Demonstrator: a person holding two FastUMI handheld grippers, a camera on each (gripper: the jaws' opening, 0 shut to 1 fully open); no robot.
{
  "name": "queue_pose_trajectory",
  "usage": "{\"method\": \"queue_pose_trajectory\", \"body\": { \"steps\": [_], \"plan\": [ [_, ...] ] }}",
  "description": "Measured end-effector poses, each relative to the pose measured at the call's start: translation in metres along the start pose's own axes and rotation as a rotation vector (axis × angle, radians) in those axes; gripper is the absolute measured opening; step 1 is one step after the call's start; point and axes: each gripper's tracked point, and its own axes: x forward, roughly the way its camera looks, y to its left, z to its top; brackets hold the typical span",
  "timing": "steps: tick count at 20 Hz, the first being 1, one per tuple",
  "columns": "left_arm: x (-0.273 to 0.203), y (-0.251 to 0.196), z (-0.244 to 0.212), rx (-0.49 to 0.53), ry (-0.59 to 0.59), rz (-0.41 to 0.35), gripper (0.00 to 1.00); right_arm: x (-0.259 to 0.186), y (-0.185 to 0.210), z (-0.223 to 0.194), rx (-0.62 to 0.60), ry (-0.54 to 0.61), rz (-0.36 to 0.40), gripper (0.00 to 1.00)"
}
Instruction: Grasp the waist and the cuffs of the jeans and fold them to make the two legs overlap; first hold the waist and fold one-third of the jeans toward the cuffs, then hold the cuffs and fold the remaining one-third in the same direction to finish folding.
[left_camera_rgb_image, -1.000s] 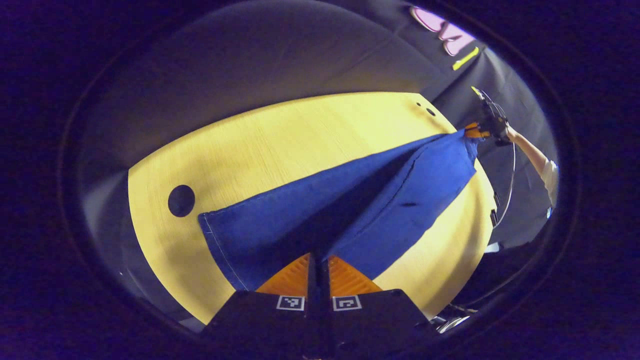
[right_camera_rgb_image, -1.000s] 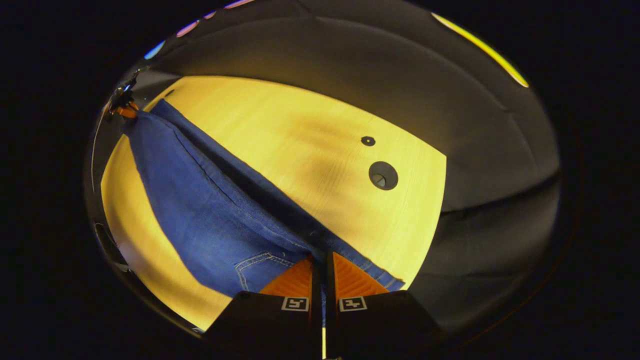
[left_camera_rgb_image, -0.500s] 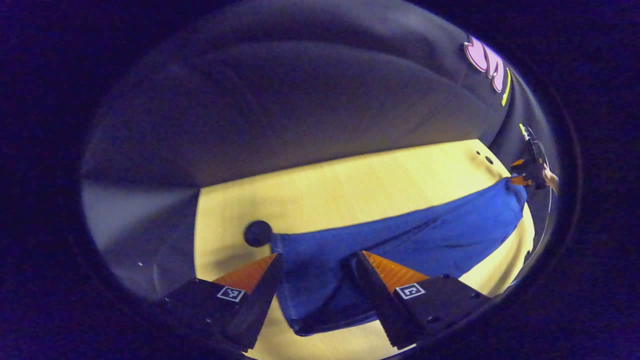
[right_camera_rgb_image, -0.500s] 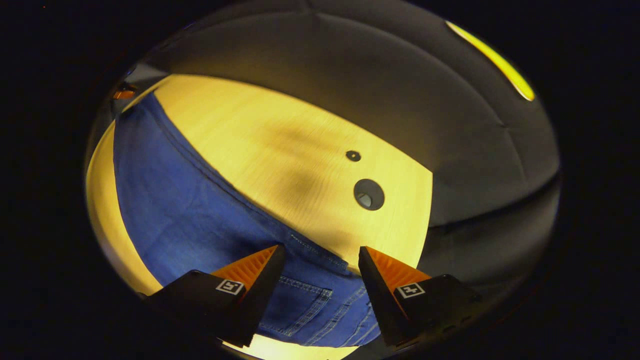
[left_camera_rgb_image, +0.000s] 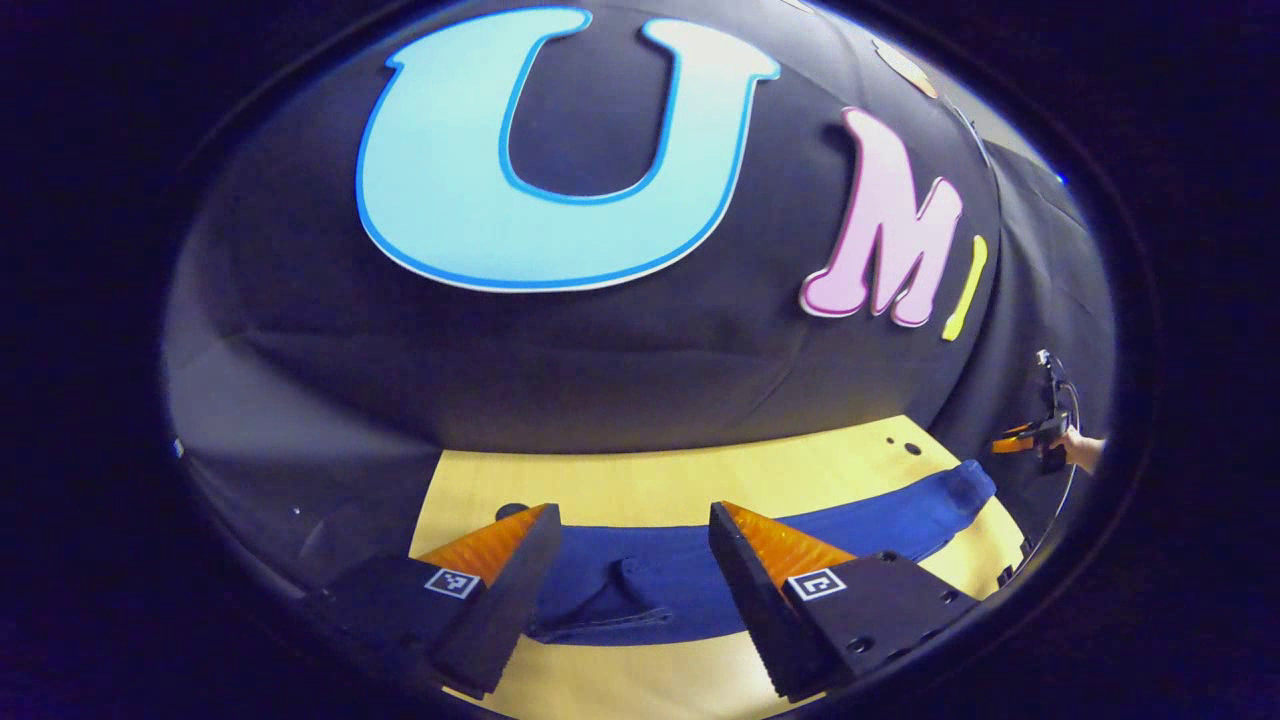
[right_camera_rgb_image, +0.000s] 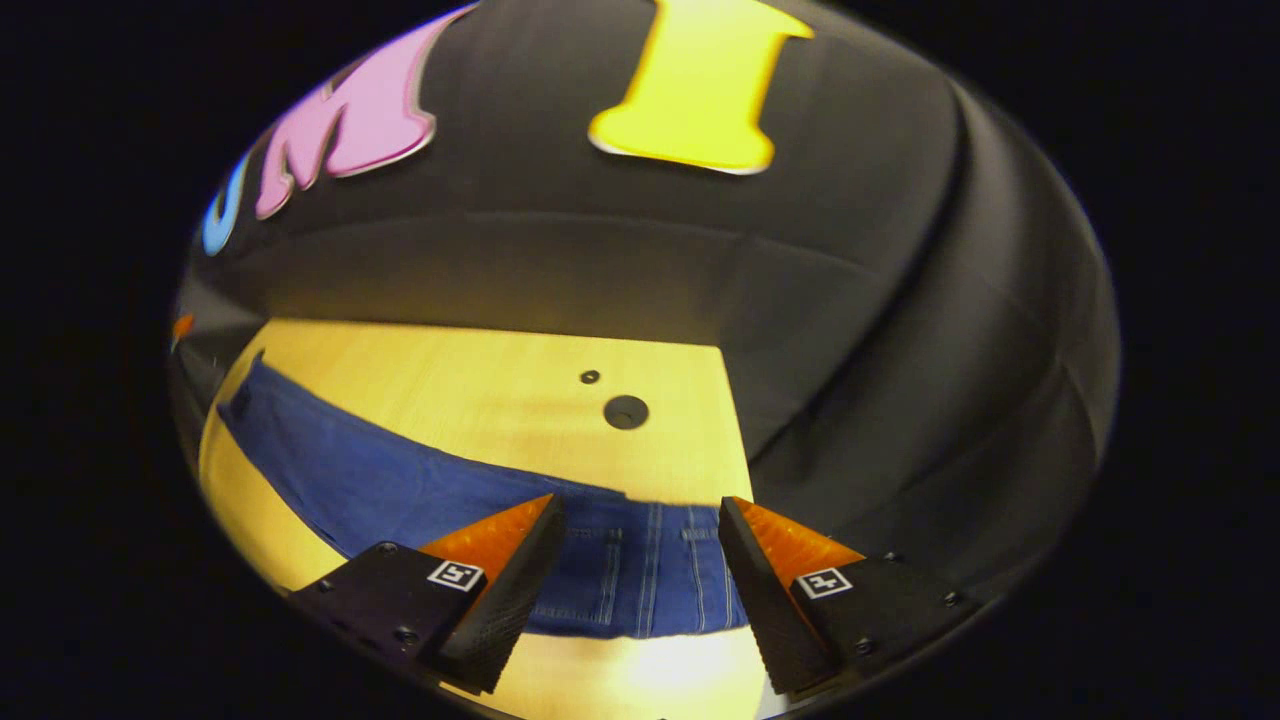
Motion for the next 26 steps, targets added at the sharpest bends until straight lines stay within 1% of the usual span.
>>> {"method": "queue_pose_trajectory", "body": {
  "steps": [2,3,5,6,7,8,10,11,12,13,14,15,16,17,18,19,20,21,23,24,26],
  "plan": [
    [-0.022,-0.045,0.003,-0.053,-0.058,-0.071,0.95,-0.011,-0.031,-0.024,0.186,0.036,-0.046,0.98],
    [-0.033,-0.061,-0.003,-0.064,-0.068,-0.092,0.95,-0.013,-0.042,-0.038,0.293,0.056,-0.059,0.98],
    [-0.052,-0.084,-0.009,-0.066,-0.087,-0.116,0.96,-0.007,-0.057,-0.066,0.518,0.09,-0.081,0.94],
    [-0.058,-0.096,-0.014,-0.065,-0.074,-0.129,0.96,-0.002,-0.059,-0.076,0.617,0.096,-0.08,0.99],
    [-0.063,-0.105,-0.023,-0.054,-0.058,-0.128,0.96,0.006,-0.064,-0.086,0.688,0.101,-0.084,0.98],
    [-0.066,-0.111,-0.03,-0.04,-0.042,-0.123,0.96,0.011,-0.067,-0.097,0.736,0.127,-0.081,0.98],
    [-0.068,-0.123,-0.038,-0.024,-0.021,-0.116,0.96,0.022,-0.071,-0.121,0.785,0.191,-0.107,0.98],
    [-0.066,-0.128,-0.041,-0.025,-0.014,-0.111,0.96,0.032,-0.071,-0.128,0.803,0.209,-0.119,0.91],
    [-0.065,-0.133,-0.043,-0.033,-0.006,-0.114,0.96,0.04,-0.067,-0.133,0.822,0.22,-0.12,0.98],
    [-0.065,-0.138,-0.045,-0.046,0.0,-0.112,0.96,0.045,-0.066,-0.135,0.845,0.238,-0.116,0.9],
    [-0.064,-0.14,-0.047,-0.06,0.008,-0.107,0.96,0.045,-0.072,-0.123,0.855,0.194,-0.13,0.98],
    [-0.064,-0.14,-0.053,-0.072,0.015,-0.095,0.96,0.053,-0.073,-0.113,0.876,0.167,-0.131,0.96],
    [-0.064,-0.139,-0.057,-0.082,0.022,-0.083,0.96,0.063,-0.069,-0.115,0.884,0.164,-0.127,0.88],
    [-0.065,-0.139,-0.063,-0.091,0.03,-0.071,0.96,0.066,-0.064,-0.119,0.891,0.187,-0.094,0.8],
    [-0.067,-0.138,-0.07,-0.101,0.045,-0.06,0.96,0.065,-0.064,-0.119,0.9,0.187,-0.079,0.56],
    [-0.069,-0.134,-0.077,-0.109,0.056,-0.048,0.96,0.069,-0.069,-0.106,0.92,0.158,-0.076,0.33],
    [-0.072,-0.131,-0.08,-0.12,0.061,-0.043,0.96,0.066,-0.065,-0.111,0.924,0.168,-0.07,0.24],
    [-0.076,-0.128,-0.083,-0.137,0.061,-0.046,0.96,0.066,-0.063,-0.108,0.929,0.151,-0.073,0.16],
    [-0.084,-0.117,-0.087,-0.172,0.061,-0.055,0.96,0.053,-0.06,-0.085,0.915,0.059,-0.078,0.11],
    [-0.089,-0.107,-0.09,-0.183,0.071,-0.05,0.96,0.039,-0.06,-0.073,0.882,0.01,-0.085,0.12],
    [-0.101,-0.088,-0.097,-0.183,0.078,-0.034,0.96,0.01,-0.046,-0.04,0.815,-0.065,-0.05,0.11]
  ]
}}
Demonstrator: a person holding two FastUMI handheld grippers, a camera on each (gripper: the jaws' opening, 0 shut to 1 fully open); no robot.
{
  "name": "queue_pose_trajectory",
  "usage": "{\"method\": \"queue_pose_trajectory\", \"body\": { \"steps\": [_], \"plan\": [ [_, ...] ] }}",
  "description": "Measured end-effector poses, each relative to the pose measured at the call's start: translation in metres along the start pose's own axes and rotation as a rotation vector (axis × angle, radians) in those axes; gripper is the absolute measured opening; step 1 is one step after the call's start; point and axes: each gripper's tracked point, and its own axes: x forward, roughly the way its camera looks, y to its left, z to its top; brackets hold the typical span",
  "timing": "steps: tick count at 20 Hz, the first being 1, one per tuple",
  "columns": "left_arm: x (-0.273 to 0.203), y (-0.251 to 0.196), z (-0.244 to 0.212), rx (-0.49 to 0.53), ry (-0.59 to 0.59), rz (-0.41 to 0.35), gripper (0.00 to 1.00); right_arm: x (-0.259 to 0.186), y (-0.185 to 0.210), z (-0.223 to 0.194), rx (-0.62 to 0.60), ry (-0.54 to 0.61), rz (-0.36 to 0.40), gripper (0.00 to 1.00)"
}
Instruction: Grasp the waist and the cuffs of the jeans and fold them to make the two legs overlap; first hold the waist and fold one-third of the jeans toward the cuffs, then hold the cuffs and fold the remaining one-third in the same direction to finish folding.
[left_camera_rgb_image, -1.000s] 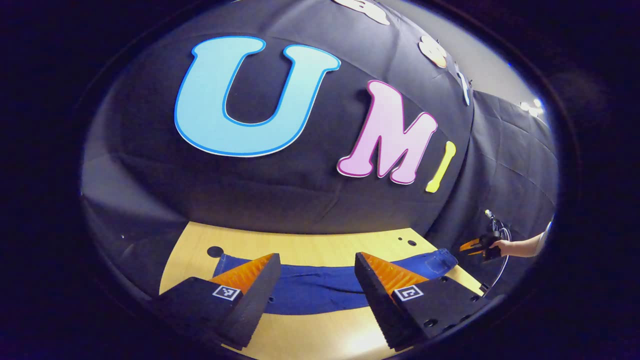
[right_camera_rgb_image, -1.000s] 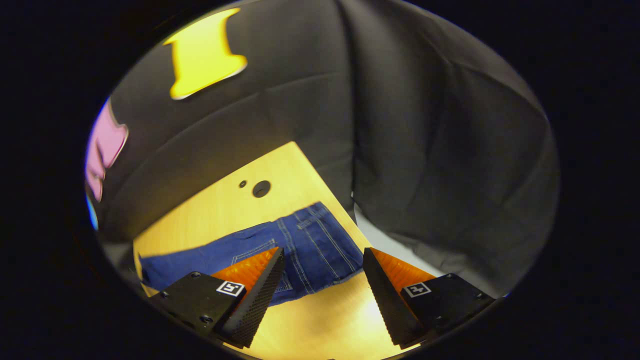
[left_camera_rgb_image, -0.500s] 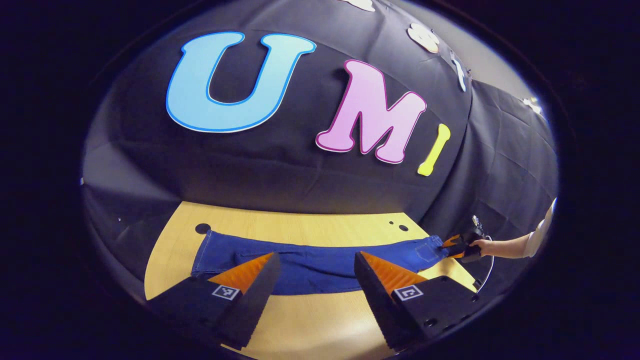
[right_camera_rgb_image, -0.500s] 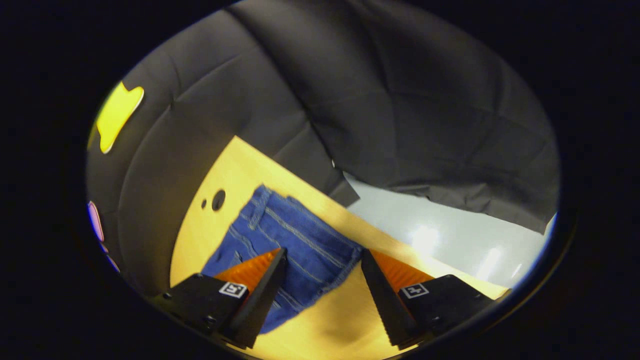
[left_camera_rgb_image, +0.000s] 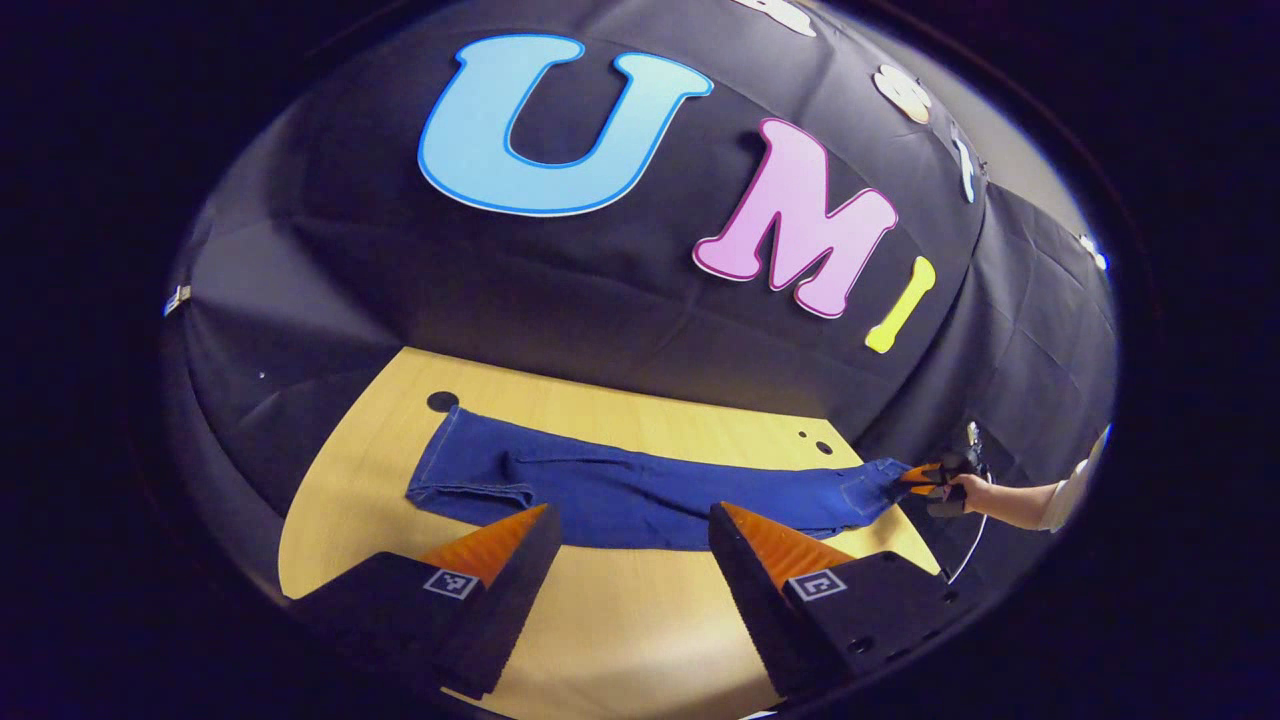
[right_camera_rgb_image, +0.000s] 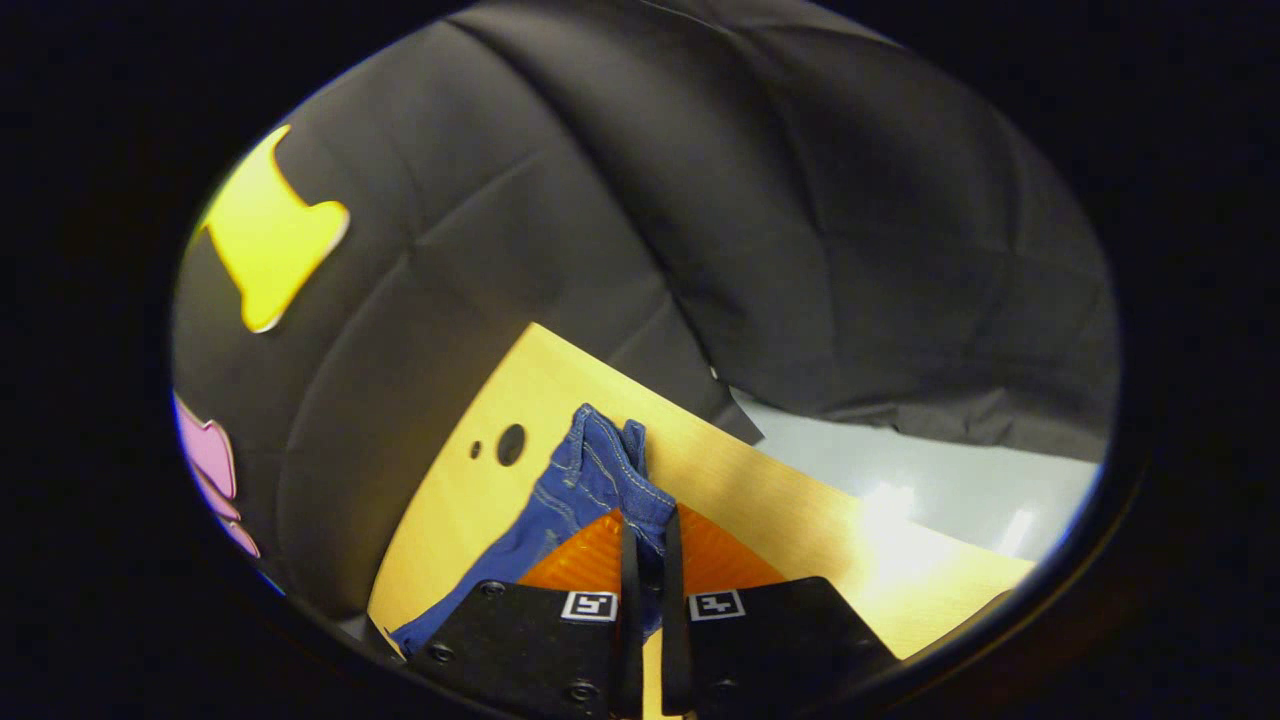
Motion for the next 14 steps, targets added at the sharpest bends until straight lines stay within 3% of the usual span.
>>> {"method": "queue_pose_trajectory", "body": {
  "steps": [4,7,11,14],
  "plan": [
    [-0.022,0.03,0.0,-0.015,-0.012,-0.019,0.96,-0.093,0.091,0.015,-0.128,-0.068,0.174,0.11],
    [-0.027,0.05,0.001,-0.076,-0.031,-0.039,0.96,-0.153,0.153,-0.003,-0.242,-0.03,0.333,0.11],
    [-0.011,0.081,0.007,-0.199,-0.034,-0.043,0.96,-0.183,0.229,-0.075,-0.365,0.047,0.49,0.1],
    [0.01,0.102,0.009,-0.24,-0.022,-0.018,0.96,-0.163,0.243,-0.176,-0.446,0.209,0.514,0.1]
  ]
}}
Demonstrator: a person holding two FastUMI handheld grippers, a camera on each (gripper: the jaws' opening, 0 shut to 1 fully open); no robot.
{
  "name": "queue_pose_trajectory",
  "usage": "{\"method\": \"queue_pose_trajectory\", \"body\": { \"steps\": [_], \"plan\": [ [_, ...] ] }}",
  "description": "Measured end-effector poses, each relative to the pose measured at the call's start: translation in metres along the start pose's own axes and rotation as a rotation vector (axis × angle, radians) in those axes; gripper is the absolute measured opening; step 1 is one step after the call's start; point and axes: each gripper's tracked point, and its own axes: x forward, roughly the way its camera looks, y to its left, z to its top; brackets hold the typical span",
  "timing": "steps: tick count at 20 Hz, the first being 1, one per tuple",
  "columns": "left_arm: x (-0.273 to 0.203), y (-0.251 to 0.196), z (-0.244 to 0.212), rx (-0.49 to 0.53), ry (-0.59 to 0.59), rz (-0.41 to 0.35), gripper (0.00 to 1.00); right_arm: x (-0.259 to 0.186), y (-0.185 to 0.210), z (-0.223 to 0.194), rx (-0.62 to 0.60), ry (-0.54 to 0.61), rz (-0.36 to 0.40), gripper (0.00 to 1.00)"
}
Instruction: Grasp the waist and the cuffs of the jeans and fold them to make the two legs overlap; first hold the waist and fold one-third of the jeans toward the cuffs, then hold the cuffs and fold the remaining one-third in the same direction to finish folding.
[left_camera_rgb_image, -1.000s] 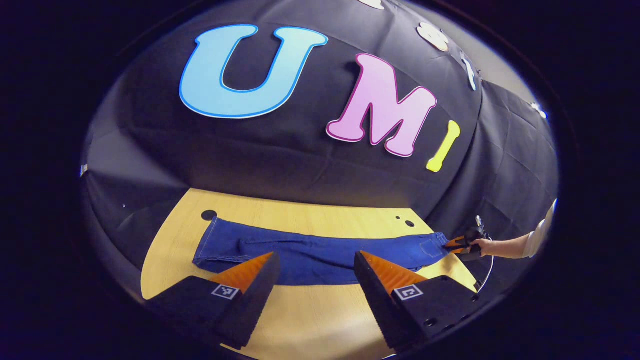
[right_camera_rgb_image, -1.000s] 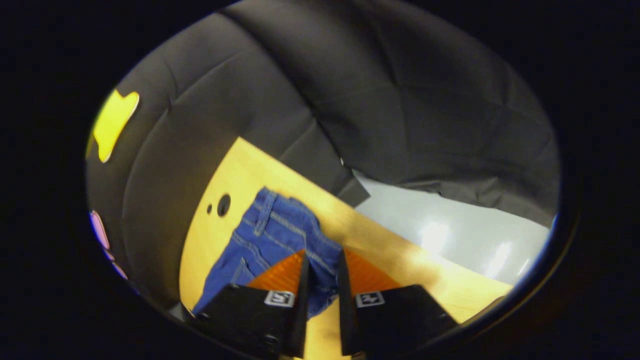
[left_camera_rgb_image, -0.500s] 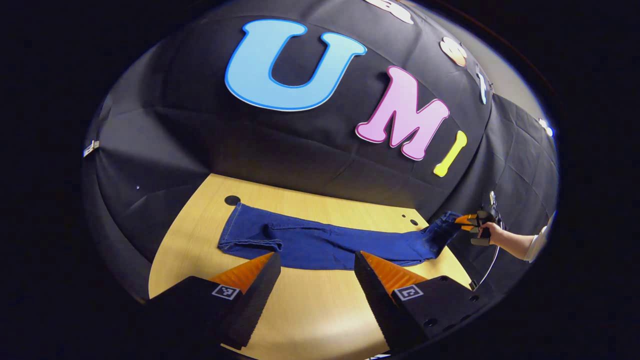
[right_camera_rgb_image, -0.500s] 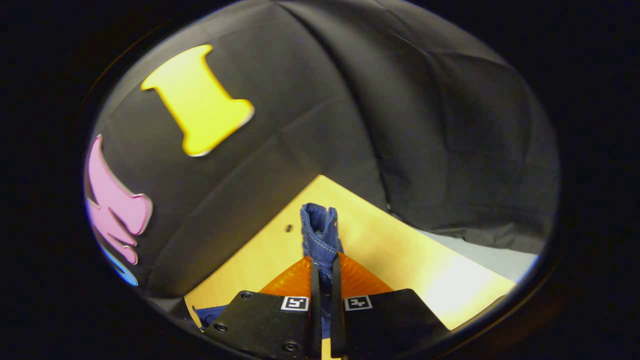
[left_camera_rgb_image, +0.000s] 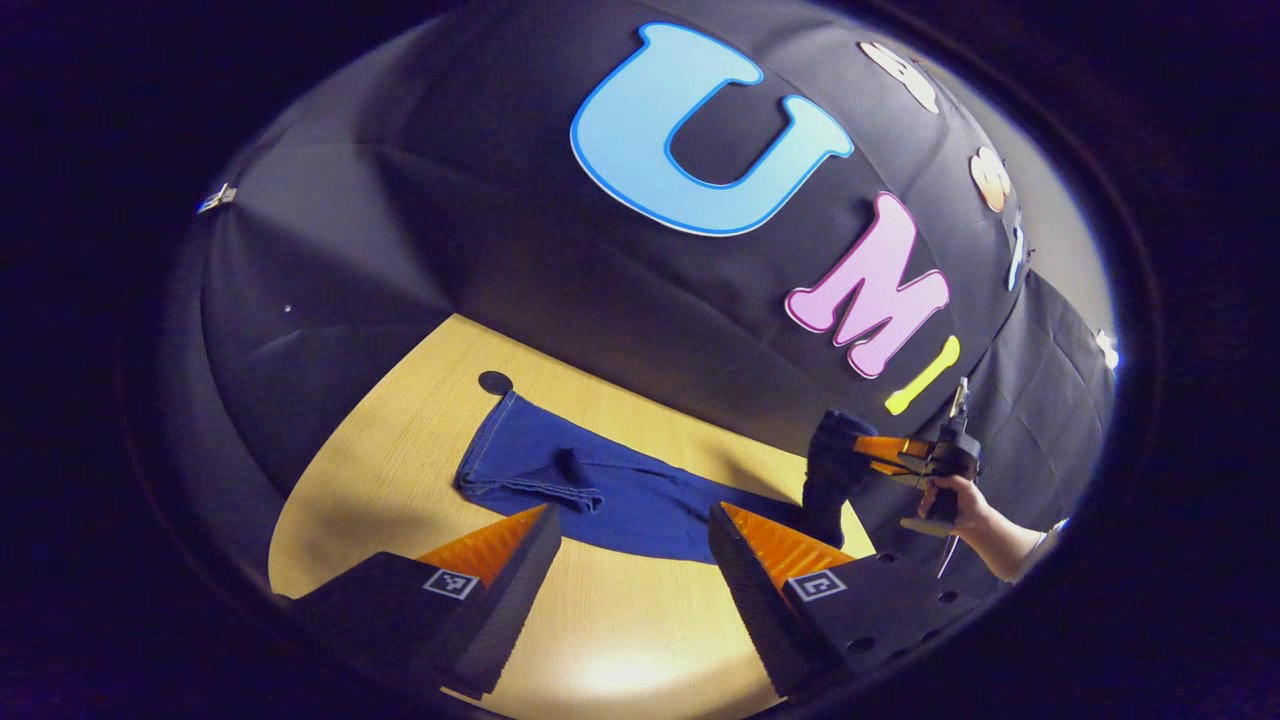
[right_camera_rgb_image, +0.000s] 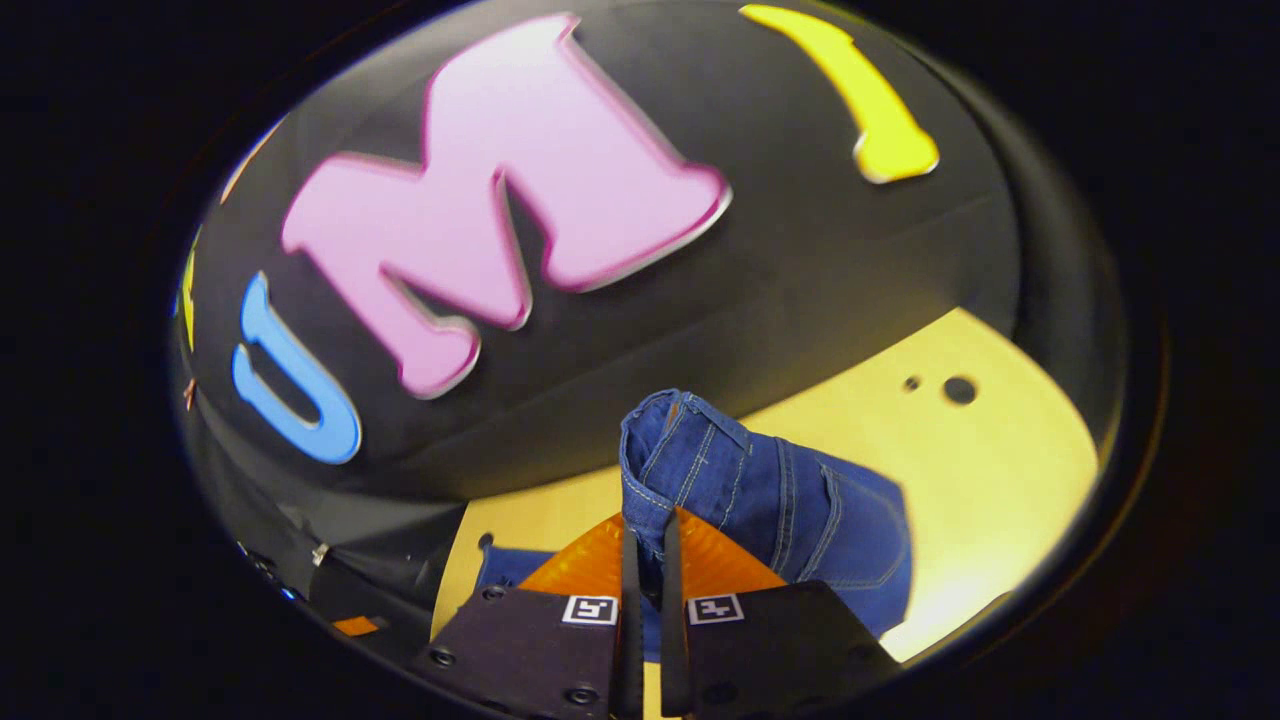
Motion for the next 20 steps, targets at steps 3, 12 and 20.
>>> {"method": "queue_pose_trajectory", "body": {
  "steps": [3,12,20],
  "plan": [
    [0.015,0.011,-0.003,-0.034,0.026,0.024,0.96,0.035,-0.012,-0.098,-0.054,0.213,-0.047,0.11],
    [0.074,0.036,-0.043,-0.054,0.227,0.065,0.96,-0.012,0.01,-0.072,-0.08,0.191,0.13,0.93],
    [0.131,0.142,-0.038,0.465,0.446,0.407,0.96,-0.141,-0.06,-0.023,-0.166,0.061,0.072,0.93]
  ]
}}
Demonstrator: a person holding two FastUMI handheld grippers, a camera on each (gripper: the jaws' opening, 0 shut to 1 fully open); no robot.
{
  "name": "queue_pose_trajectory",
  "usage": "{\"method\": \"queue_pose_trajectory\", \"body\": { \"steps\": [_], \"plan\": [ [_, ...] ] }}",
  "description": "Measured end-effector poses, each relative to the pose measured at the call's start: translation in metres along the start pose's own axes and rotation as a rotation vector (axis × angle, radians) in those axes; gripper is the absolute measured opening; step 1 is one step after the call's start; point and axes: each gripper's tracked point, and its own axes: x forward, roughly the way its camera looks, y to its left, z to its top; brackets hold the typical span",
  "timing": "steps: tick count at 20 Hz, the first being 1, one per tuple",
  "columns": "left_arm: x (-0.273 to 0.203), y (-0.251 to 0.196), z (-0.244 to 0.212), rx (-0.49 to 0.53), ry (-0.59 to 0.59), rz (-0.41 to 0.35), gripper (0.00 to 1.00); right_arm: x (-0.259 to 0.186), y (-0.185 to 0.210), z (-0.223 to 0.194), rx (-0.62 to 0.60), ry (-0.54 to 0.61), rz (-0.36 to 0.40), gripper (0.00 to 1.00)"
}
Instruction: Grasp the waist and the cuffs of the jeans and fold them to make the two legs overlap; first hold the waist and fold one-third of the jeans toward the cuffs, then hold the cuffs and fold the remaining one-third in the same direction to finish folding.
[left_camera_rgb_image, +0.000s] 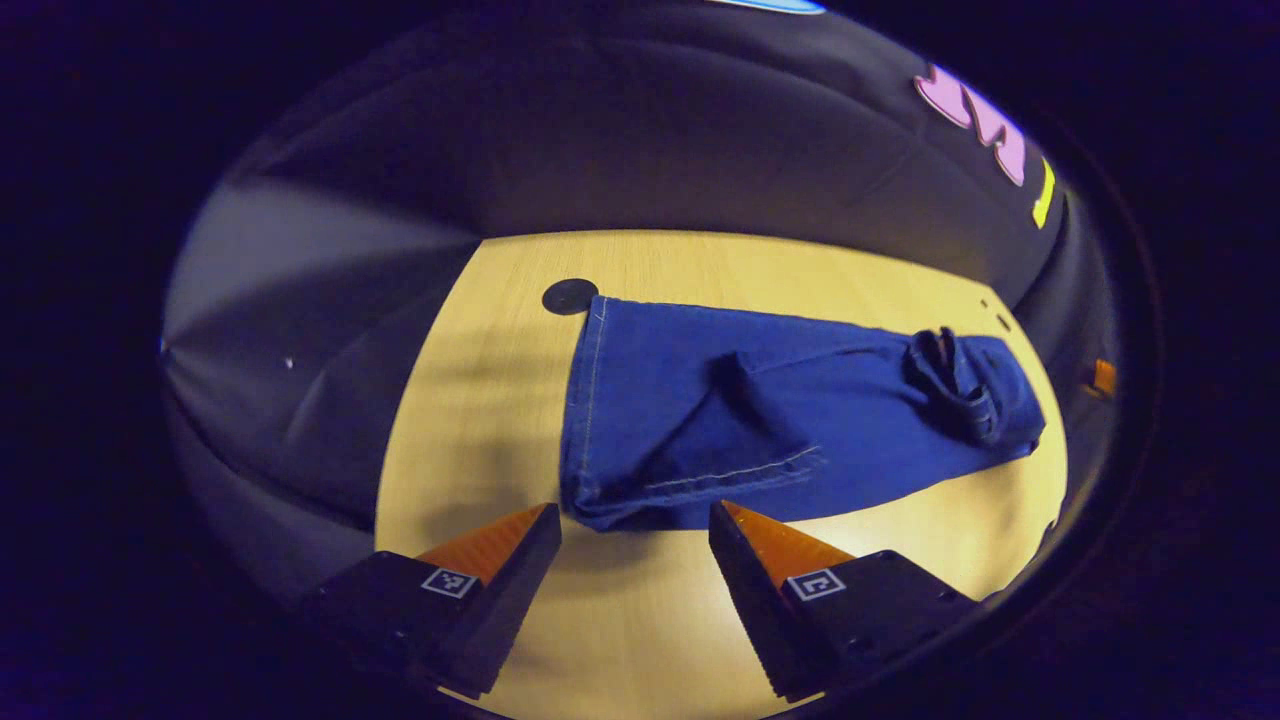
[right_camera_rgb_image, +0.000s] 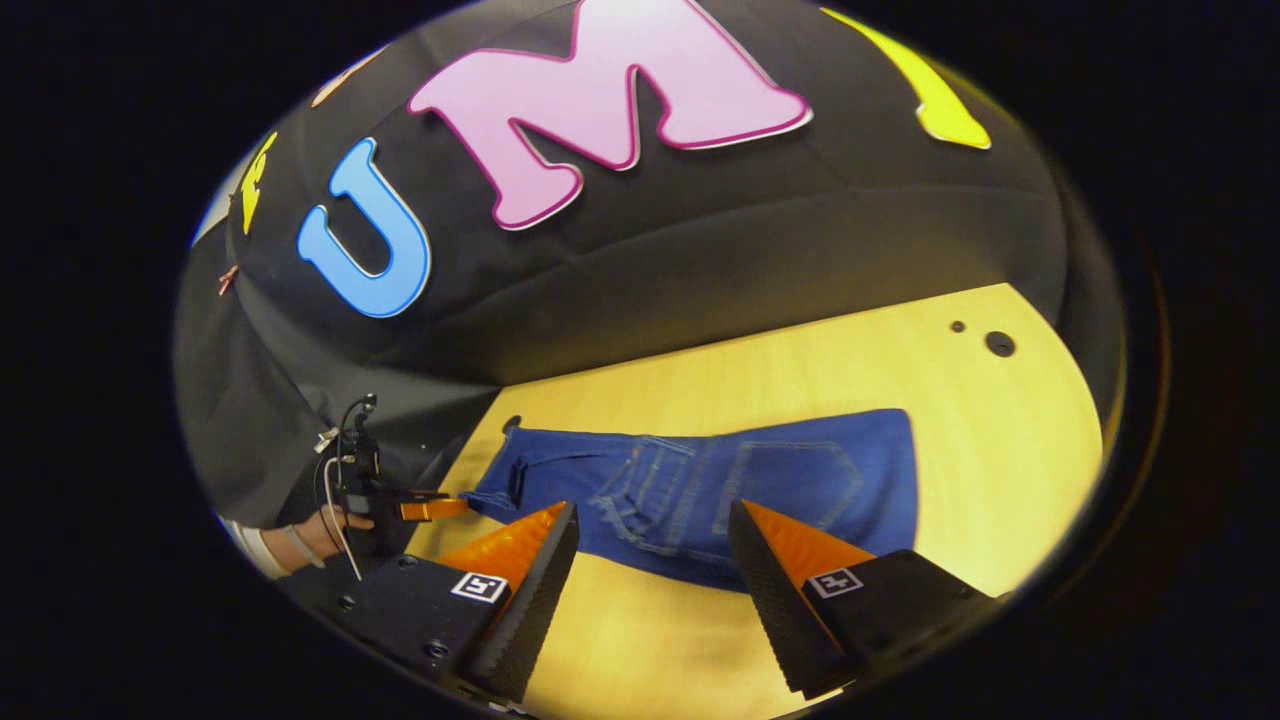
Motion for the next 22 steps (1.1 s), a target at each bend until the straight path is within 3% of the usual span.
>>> {"method": "queue_pose_trajectory", "body": {
  "steps": [3,5,7,9,14,17,20,22],
  "plan": [
    [0.013,0.0,0.011,0.076,0.016,0.017,0.96,-0.019,-0.036,-0.021,0.07,0.017,-0.057,0.92],
    [0.015,-0.003,0.008,0.008,0.058,-0.026,0.95,-0.025,-0.052,-0.033,0.111,0.026,-0.084,0.93],
    [0.01,0.001,0.006,-0.128,0.108,-0.054,0.95,-0.033,-0.059,-0.043,0.131,0.044,-0.1,0.93],
    [0.01,0.003,0.012,-0.166,0.104,-0.073,0.98,-0.038,-0.063,-0.045,0.128,0.047,-0.105,0.93],
    [0.008,0.005,0.013,-0.124,0.138,-0.029,0.96,-0.041,-0.061,-0.043,0.135,0.051,-0.084,0.93],
    [0.007,0.0,0.012,-0.075,0.166,-0.066,0.94,-0.044,-0.061,-0.045,0.131,0.062,-0.079,0.93],
    [0.007,-0.011,0.013,-0.049,0.187,-0.083,0.29,-0.047,-0.061,-0.051,0.113,0.079,-0.075,0.93],
    [0.005,-0.013,0.013,-0.078,0.201,-0.051,0.16,-0.048,-0.059,-0.051,0.106,0.074,-0.072,0.93]
  ]
}}
